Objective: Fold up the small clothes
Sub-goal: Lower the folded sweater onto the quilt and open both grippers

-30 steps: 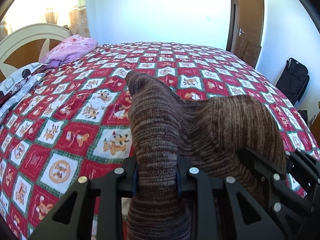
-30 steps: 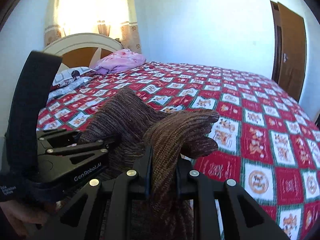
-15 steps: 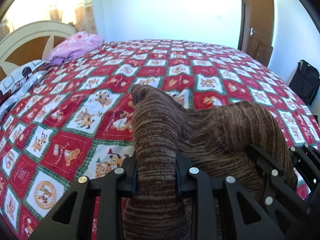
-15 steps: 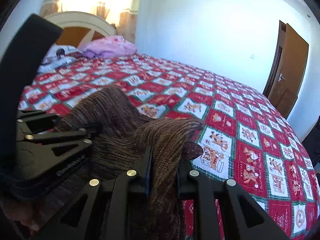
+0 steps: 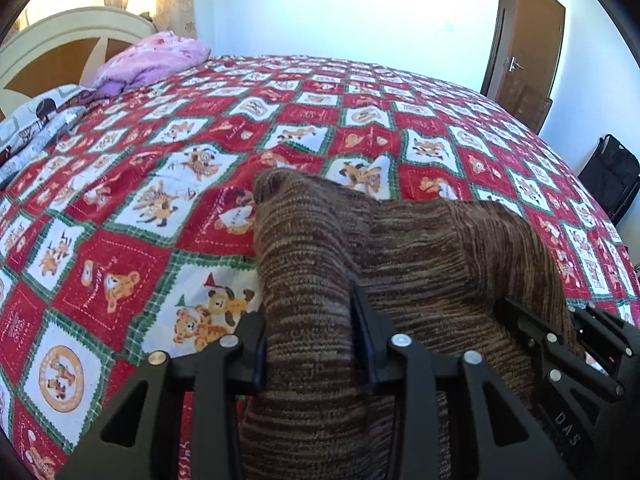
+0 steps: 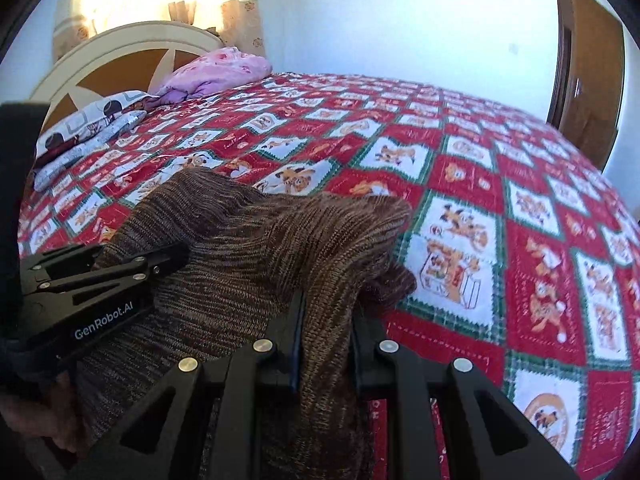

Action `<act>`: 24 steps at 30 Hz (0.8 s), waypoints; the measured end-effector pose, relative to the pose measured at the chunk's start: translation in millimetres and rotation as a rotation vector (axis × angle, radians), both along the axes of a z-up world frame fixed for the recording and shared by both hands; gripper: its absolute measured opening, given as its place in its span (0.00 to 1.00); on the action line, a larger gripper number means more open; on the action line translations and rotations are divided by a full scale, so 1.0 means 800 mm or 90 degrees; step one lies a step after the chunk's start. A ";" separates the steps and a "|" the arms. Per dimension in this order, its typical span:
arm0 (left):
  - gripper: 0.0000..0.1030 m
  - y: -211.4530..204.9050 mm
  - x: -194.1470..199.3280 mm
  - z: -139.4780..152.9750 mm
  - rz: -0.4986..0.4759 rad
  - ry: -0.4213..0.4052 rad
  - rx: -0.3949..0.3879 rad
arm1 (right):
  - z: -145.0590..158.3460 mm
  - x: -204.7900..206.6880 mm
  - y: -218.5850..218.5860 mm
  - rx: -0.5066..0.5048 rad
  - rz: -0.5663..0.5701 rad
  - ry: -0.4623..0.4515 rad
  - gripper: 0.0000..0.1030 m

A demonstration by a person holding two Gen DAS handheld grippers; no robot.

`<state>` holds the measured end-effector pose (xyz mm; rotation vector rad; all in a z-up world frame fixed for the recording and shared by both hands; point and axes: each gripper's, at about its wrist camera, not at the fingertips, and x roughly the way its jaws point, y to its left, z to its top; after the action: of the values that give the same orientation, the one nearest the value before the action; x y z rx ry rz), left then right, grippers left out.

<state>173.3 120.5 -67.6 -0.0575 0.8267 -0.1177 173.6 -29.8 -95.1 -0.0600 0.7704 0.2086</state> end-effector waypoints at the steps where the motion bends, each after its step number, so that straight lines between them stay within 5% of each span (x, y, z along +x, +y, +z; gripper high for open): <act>1: 0.44 0.003 -0.001 0.001 -0.009 0.007 -0.011 | 0.000 0.000 -0.002 0.007 0.000 0.007 0.21; 4: 0.69 0.016 0.001 0.006 -0.025 0.034 -0.037 | 0.002 0.000 -0.012 0.027 0.004 0.024 0.39; 7: 0.71 0.031 0.006 0.024 -0.049 0.020 -0.064 | 0.013 0.007 -0.034 0.090 0.002 0.049 0.64; 10: 0.84 0.044 0.029 0.037 -0.040 0.023 -0.098 | 0.025 0.023 -0.063 0.189 -0.017 0.056 0.66; 17: 0.82 0.053 0.097 -0.019 -0.032 0.158 -0.230 | -0.014 0.101 -0.085 0.304 -0.047 0.192 0.67; 20: 0.77 0.049 0.102 -0.023 -0.040 0.146 -0.266 | -0.017 0.115 -0.074 0.311 -0.033 0.189 0.55; 21: 0.62 0.047 0.103 -0.022 -0.051 0.145 -0.280 | -0.016 0.119 -0.069 0.308 -0.018 0.194 0.34; 22: 0.45 0.045 0.105 -0.022 -0.063 0.146 -0.294 | -0.016 0.123 -0.061 0.302 -0.002 0.202 0.29; 24: 0.35 0.043 0.106 -0.016 -0.066 0.125 -0.291 | 0.001 0.123 -0.048 0.257 0.023 0.165 0.22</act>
<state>257.7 154.8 -80.6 -0.4626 0.9857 -0.4033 271.7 -68.2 -94.6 0.3412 0.9716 0.4078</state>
